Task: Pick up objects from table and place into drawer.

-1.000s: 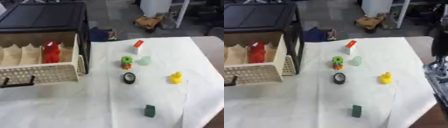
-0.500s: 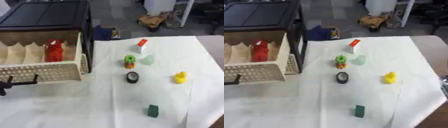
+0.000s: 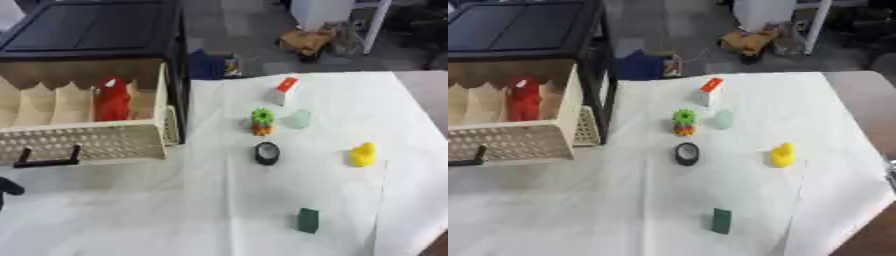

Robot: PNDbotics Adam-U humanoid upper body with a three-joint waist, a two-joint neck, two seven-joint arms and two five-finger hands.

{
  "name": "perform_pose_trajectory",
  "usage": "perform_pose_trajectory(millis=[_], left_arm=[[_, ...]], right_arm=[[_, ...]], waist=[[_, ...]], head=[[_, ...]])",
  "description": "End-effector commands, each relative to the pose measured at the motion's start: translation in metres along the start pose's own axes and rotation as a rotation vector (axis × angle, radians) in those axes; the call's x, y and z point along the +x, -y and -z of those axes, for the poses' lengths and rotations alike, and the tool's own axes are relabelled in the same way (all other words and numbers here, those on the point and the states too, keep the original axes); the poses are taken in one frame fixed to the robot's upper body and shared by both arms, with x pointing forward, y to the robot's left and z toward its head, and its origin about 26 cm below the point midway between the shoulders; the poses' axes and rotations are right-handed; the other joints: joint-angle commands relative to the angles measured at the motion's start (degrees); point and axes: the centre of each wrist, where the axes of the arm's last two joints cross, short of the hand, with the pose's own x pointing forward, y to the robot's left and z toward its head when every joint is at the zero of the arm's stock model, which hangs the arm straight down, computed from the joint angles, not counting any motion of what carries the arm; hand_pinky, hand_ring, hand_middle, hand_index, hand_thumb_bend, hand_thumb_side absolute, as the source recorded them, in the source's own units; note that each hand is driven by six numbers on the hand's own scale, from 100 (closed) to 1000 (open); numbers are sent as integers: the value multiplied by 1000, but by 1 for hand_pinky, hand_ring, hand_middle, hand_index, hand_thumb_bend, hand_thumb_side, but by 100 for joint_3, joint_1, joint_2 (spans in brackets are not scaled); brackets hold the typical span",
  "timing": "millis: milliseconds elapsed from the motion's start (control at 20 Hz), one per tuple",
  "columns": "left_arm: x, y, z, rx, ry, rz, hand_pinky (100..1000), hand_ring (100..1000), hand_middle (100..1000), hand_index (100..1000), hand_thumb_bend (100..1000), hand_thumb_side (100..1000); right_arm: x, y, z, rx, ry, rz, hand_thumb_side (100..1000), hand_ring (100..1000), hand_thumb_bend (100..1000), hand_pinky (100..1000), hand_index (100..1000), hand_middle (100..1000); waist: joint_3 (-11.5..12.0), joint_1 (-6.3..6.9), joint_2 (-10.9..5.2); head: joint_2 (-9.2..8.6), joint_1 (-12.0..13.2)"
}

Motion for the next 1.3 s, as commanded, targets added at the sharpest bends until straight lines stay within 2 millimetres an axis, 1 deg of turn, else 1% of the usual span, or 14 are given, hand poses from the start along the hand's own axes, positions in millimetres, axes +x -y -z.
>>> perform_pose_trajectory(millis=[50,100,150,250,550,650,700,1000,1300], left_arm=[[3,-7,-2,-83,-7,33,315,430,561,822,100,1000],[4,-6,0,-106,-7,19,331,474,614,861,100,1000],[5,-5,1,-126,-6,5,358,520,649,891,100,1000],[7,-5,4,-162,-6,-21,393,557,651,900,100,1000],[14,-4,15,-253,-15,-59,416,579,643,881,100,1000],[17,-4,19,-277,-12,-64,417,574,610,882,100,1000],[19,-3,22,-288,-11,-67,416,574,608,887,100,1000],[27,-2,33,-348,-32,-80,413,572,629,920,100,1000],[29,-3,37,-371,-92,-73,416,585,637,937,100,1000]], right_arm=[[6,4,7,-3,36,-14,1000,616,100,556,867,652],[5,4,7,-3,33,-14,1000,616,100,556,868,652],[5,4,6,-2,31,-15,1000,616,100,556,868,652],[5,4,6,-3,27,-15,1000,616,100,556,869,653],[4,4,4,-7,17,-16,1000,615,100,555,870,652],[4,4,4,-5,13,-12,1000,614,100,554,870,652],[4,3,4,-3,11,-10,1000,613,100,554,870,652],[4,3,4,1,9,-3,1000,613,100,554,870,652],[4,3,3,-1,3,-5,1000,612,100,554,870,651]], waist=[[0,-2,-113],[-5,-2,-119],[-10,-2,-122],[-22,-1,-128],[-61,1,-137],[-72,0,-139],[-78,0,-140],[-99,-7,-141],[-129,-12,-132]], head=[[34,35],[30,44],[24,51],[15,65],[-19,106],[-24,125],[-25,138],[-55,194],[-111,226]])
